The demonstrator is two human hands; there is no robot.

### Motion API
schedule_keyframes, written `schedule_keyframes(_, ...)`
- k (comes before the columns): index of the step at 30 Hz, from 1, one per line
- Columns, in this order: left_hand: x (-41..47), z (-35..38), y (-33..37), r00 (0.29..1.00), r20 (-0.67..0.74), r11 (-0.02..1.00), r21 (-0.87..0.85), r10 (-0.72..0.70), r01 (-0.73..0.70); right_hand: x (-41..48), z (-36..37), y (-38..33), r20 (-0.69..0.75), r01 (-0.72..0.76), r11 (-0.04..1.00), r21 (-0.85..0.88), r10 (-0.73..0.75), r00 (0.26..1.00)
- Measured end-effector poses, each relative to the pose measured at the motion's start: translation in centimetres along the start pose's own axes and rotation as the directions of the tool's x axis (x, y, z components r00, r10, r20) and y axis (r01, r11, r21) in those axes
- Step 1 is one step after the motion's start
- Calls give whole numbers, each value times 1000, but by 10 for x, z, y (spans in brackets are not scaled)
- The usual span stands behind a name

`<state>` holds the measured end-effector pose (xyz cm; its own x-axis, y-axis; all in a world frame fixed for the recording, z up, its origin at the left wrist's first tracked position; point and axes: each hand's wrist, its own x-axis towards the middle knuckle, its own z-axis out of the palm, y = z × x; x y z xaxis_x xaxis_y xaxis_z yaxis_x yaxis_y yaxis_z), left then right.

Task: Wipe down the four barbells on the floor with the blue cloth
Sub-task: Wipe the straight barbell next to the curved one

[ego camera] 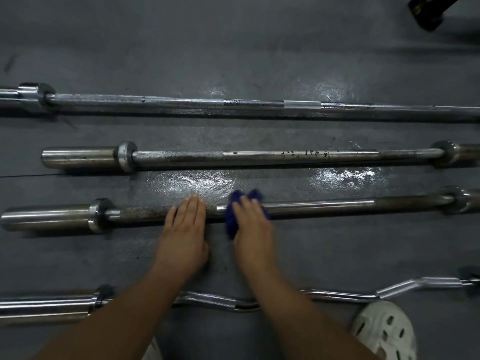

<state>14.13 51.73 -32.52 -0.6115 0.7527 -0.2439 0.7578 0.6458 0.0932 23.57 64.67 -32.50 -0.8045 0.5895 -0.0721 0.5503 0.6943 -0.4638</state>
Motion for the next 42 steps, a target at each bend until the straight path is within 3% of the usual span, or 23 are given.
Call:
schedule_keyframes(2,0,0,0,1000,-6,1000,-2,-1,1,5,-1,-3,43,197,980,12,-197,979)
schedule_keyframes(3,0,1,-1,1000,-11,1000,-2,-1,1,8,-4,5,6,208,978,18,-208,978)
schedule_keyframes(4,0,1,-2,1000,-10,1000,-1,0,0,7,-8,17,-49,158,987,13,-157,986)
schedule_keyframes(6,1,2,-1,1000,-10,1000,-4,10,-10,-4,-16,50,-151,-97,995,17,98,984)
schedule_keyframes(8,1,2,-1,1000,-11,1000,-11,6,-6,-14,-27,79,-168,-365,924,117,380,910)
schedule_keyframes(10,2,3,-1,1000,5,1000,-16,-2,2,-12,-33,81,-189,-445,860,251,495,848)
schedule_keyframes(13,2,4,-1,1000,13,1000,-6,-3,3,4,-25,50,-251,-350,896,272,417,873)
schedule_keyframes(15,2,3,-1,1000,13,1000,-7,-5,5,2,-12,27,-159,-321,928,189,352,922)
schedule_keyframes(17,3,2,-1,1000,12,1000,-9,-3,3,-7,-7,17,6,-193,963,189,195,981)
schedule_keyframes(19,3,2,0,1000,20,1000,-7,1,-1,-4,-17,23,0,-142,948,285,148,989)
schedule_keyframes(21,2,2,-1,1000,4,1000,-9,1,-1,5,-29,34,-174,-286,878,383,373,911)
schedule_keyframes(23,2,4,-1,1000,-3,1000,1,-3,3,10,-27,36,-213,-427,813,397,534,818)
schedule_keyframes(24,2,5,-1,1000,-4,1000,5,-5,5,10,-20,28,-162,-420,843,336,491,856)
schedule_keyframes(26,2,5,0,1000,-14,1000,-2,-3,3,3,-4,0,36,-183,959,217,180,983)
schedule_keyframes(28,3,3,0,1000,-25,1000,-24,1,-1,1,-1,-9,101,30,973,228,-55,993)
schedule_keyframes(30,3,3,-1,1000,-21,1000,-22,-4,4,15,-17,2,-100,-87,939,333,127,987)
schedule_keyframes(32,3,4,-1,1000,-11,1000,-8,-6,6,24,-25,26,-266,-283,881,378,396,879)
schedule_keyframes(33,2,4,0,1000,-8,1000,-7,-5,5,21,-25,32,-276,-358,879,316,446,851)
schedule_keyframes(34,2,3,0,1000,-9,1000,-5,-4,4,18,-22,29,-252,-367,905,214,414,875)
schedule_keyframes(36,2,2,0,1000,-15,1000,-5,-5,4,10,-6,5,-141,-169,985,40,173,975)
schedule_keyframes(39,1,4,-1,999,-34,1000,-29,-4,3,18,3,-26,4,158,984,79,-159,987)
schedule_keyframes(41,2,5,-2,999,-33,1000,-24,5,-6,28,-6,-13,-1,211,976,58,-211,977)
schedule_keyframes(42,2,4,-2,1000,-21,1000,-17,8,-9,27,-10,3,-33,158,987,11,-158,987)
